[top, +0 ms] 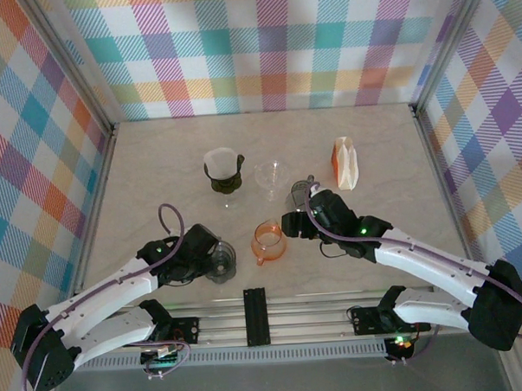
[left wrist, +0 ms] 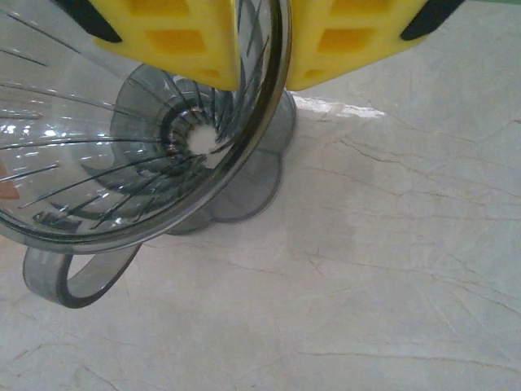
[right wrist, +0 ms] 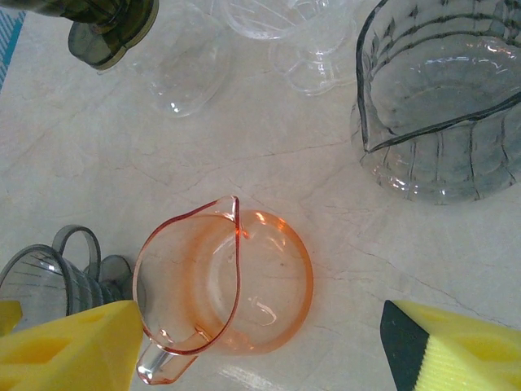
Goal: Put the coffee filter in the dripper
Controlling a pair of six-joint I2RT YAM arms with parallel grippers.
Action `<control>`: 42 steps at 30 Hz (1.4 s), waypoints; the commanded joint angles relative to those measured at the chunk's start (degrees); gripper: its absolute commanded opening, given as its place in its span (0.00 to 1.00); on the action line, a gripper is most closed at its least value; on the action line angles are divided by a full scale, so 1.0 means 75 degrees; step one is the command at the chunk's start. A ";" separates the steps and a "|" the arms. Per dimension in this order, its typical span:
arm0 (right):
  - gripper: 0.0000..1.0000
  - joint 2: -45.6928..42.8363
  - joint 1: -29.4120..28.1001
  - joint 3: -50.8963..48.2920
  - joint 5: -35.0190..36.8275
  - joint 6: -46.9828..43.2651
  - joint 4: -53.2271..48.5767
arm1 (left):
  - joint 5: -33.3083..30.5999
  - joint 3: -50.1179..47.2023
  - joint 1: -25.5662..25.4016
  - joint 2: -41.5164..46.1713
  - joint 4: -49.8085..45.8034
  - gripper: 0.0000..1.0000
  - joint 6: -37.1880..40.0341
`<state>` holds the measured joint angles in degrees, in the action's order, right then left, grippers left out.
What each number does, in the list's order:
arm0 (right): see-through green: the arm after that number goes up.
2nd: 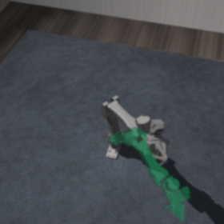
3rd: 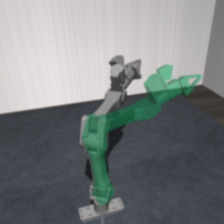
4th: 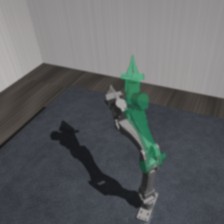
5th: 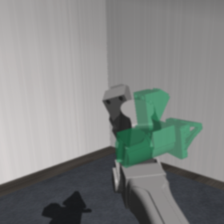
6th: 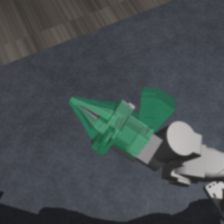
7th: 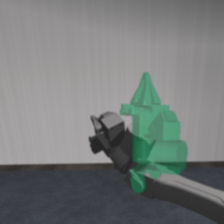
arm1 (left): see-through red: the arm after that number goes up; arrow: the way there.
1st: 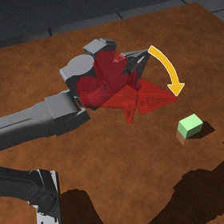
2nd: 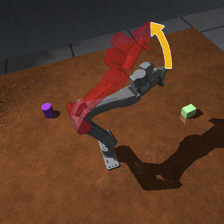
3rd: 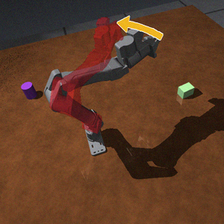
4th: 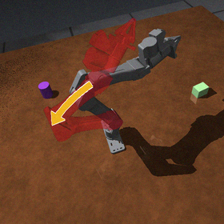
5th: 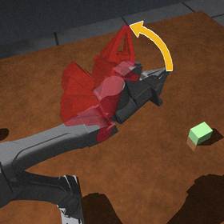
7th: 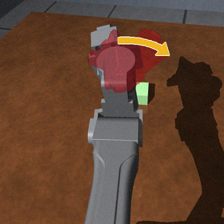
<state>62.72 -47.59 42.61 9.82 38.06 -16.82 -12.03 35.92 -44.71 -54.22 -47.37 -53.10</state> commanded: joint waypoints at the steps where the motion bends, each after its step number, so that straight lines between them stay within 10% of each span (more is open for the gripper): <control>1: 0.78 -0.0154 0.0020 -0.0184 0.0063 -0.0043 -0.0079 | 0.0135 -0.0064 0.0078 -0.0014 0.0136 0.14 0.0094; 5: 0.79 -0.0228 0.0035 -0.0232 0.0169 -0.0028 -0.0128 | 0.0159 0.0149 0.0083 0.0135 -0.0024 0.00 0.0228; 28: 0.79 -0.1457 0.0294 -0.0568 0.0975 0.0024 -0.0883 | 0.2308 0.3476 0.0068 -0.2005 0.1030 0.00 0.1915; 42: 0.79 -0.1753 0.0319 -0.0781 0.0973 0.0115 -0.0971 | 0.1985 0.3858 0.0069 -0.2953 0.1169 0.00 0.2233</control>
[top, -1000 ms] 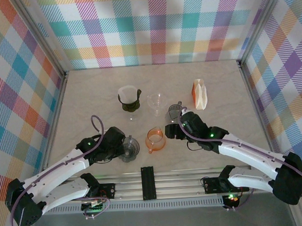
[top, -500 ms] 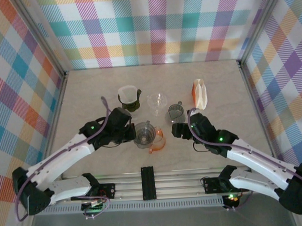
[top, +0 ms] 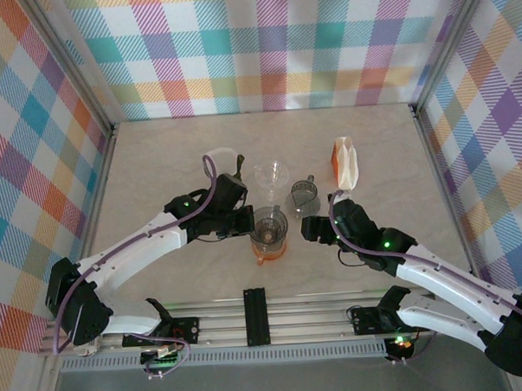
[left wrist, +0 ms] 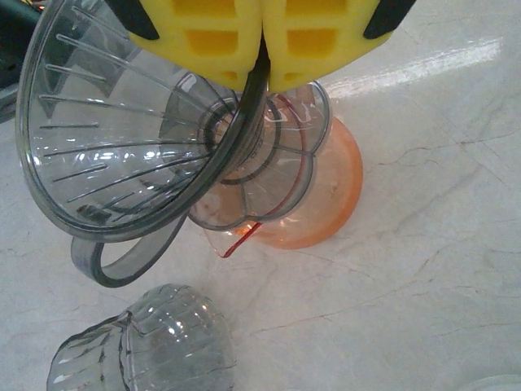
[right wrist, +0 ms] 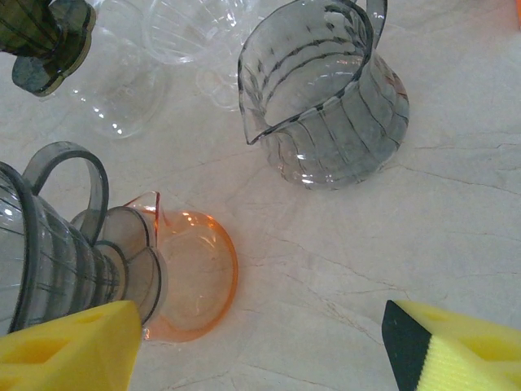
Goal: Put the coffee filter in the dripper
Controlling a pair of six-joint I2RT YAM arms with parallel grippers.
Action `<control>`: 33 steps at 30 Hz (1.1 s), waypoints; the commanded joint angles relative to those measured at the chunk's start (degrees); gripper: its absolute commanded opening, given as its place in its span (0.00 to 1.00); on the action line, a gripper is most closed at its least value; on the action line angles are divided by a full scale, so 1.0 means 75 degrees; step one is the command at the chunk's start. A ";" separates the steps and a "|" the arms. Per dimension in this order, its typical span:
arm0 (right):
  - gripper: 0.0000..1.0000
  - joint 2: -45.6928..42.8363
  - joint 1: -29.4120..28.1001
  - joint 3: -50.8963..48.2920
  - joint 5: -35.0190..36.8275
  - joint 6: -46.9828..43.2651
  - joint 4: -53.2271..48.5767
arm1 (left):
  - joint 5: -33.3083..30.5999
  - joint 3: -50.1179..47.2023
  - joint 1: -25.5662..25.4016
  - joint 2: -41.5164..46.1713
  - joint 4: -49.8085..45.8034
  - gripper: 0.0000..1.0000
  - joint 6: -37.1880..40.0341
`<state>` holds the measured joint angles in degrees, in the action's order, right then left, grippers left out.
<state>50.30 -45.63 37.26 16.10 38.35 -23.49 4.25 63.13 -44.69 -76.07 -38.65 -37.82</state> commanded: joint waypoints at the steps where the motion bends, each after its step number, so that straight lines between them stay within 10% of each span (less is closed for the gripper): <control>1: 0.79 -0.0090 0.0061 -0.0066 0.0121 0.0072 -0.0065 | -0.0212 0.0220 0.0075 -0.0036 -0.0005 0.00 0.0216; 5: 0.80 -0.0074 0.0060 -0.0069 0.0070 0.0080 0.0001 | -0.0169 0.0164 0.0064 -0.0119 -0.0058 0.05 0.0205; 21: 0.80 0.1190 0.0781 0.1454 -0.0329 -0.0482 -0.0200 | -0.1433 0.0178 0.0134 0.1082 0.0158 1.00 0.0743; 33: 0.54 0.3925 0.3421 0.4238 -0.0555 -0.1978 -0.0825 | -0.2607 -0.1696 0.0135 0.2677 0.0668 1.00 0.0445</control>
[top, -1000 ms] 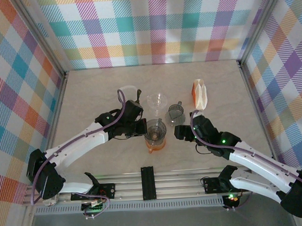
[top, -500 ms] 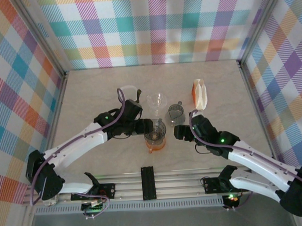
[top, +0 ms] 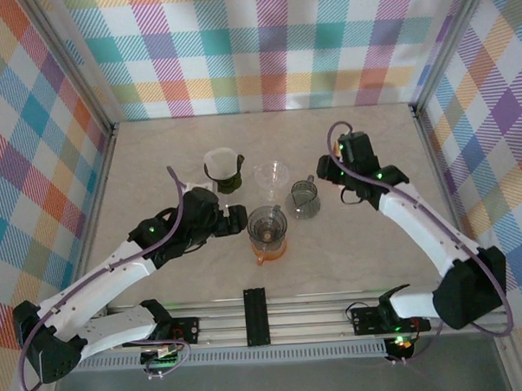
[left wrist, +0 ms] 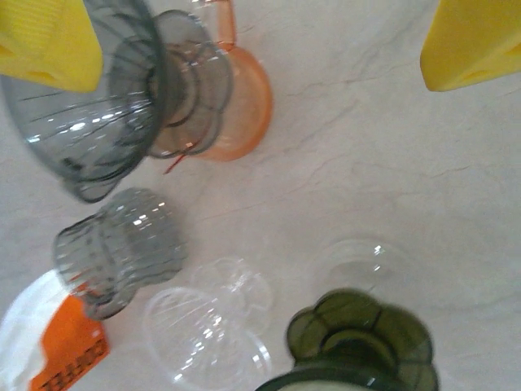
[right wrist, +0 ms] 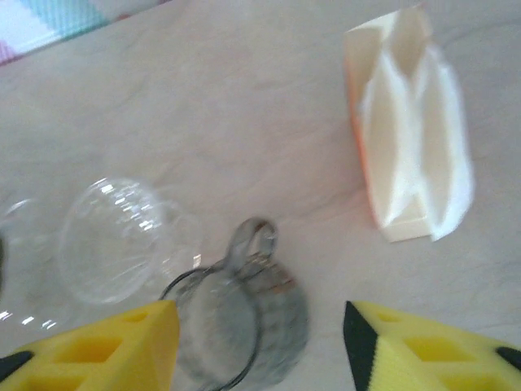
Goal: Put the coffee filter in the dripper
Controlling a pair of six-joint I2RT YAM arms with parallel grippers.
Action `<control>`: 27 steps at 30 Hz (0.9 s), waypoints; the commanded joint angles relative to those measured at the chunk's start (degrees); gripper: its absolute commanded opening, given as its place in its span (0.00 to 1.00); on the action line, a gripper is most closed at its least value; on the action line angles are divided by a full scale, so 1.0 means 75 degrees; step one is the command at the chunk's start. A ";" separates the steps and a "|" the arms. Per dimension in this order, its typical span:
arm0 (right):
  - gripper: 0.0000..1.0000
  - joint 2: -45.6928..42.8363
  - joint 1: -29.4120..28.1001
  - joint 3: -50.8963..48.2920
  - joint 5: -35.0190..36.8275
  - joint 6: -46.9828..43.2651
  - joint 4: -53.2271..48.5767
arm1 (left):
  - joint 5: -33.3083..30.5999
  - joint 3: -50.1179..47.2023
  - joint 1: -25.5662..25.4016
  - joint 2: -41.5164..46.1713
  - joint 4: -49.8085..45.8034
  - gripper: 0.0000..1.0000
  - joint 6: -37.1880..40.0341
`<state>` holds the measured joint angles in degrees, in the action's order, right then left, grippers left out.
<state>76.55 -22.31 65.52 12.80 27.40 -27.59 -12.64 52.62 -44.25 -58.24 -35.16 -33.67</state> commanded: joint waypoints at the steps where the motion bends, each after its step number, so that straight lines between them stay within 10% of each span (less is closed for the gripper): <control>1: 0.52 0.0692 0.0426 0.0675 -0.0115 -0.0596 -0.0321 | -0.0417 -0.0392 0.0076 0.0386 0.0197 1.00 -0.0133; 27: 0.33 0.4306 0.1342 0.3429 0.0046 -0.0650 -0.1040 | -0.1062 -0.0855 0.0169 0.0517 -0.0001 1.00 -0.0057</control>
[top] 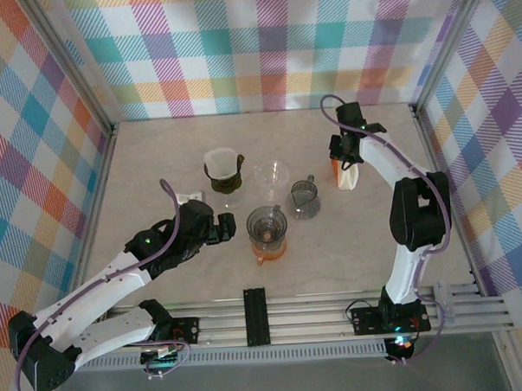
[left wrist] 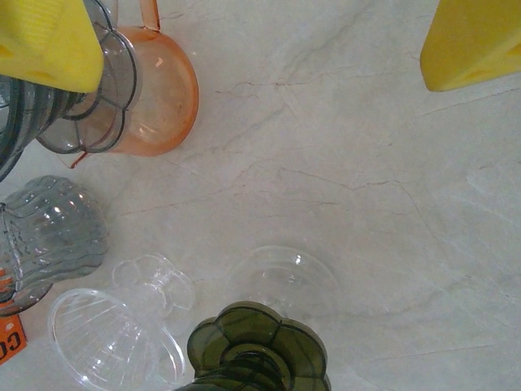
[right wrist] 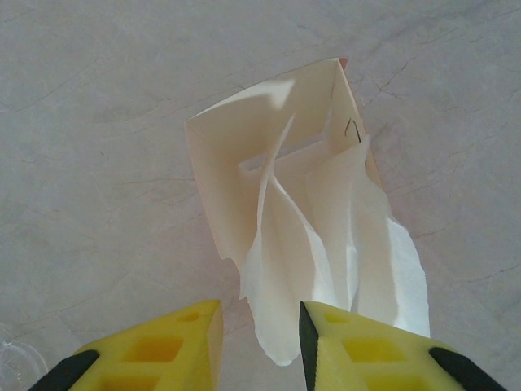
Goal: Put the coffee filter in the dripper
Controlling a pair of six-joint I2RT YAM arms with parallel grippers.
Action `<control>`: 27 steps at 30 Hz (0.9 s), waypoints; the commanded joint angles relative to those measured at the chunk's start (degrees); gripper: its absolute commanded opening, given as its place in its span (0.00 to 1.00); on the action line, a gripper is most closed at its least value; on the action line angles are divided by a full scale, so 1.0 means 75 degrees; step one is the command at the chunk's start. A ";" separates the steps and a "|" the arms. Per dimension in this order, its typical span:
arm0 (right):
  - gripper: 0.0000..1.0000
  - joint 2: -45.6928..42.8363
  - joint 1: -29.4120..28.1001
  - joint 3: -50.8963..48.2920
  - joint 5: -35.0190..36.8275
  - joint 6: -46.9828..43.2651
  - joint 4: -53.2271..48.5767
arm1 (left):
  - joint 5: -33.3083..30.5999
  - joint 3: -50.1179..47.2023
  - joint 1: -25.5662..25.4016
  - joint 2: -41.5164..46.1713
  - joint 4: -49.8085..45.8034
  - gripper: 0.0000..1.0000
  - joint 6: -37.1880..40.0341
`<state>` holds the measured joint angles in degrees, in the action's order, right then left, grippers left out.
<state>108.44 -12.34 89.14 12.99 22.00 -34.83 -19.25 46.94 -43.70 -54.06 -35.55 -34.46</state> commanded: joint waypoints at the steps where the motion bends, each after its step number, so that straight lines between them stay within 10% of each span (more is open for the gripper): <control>1: 0.32 0.0060 0.0016 0.0295 0.0022 0.0078 -0.0070 | -0.0182 -0.0105 0.0109 -0.0061 0.0053 1.00 0.0032; 27: 0.14 0.0512 0.0016 0.0606 0.0295 -0.0082 -0.0295 | -0.0118 -0.0139 0.0297 -0.0067 0.0086 1.00 0.0091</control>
<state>111.94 -12.34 92.07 14.48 21.76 -35.97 -19.40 46.70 -42.44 -55.05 -35.53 -34.44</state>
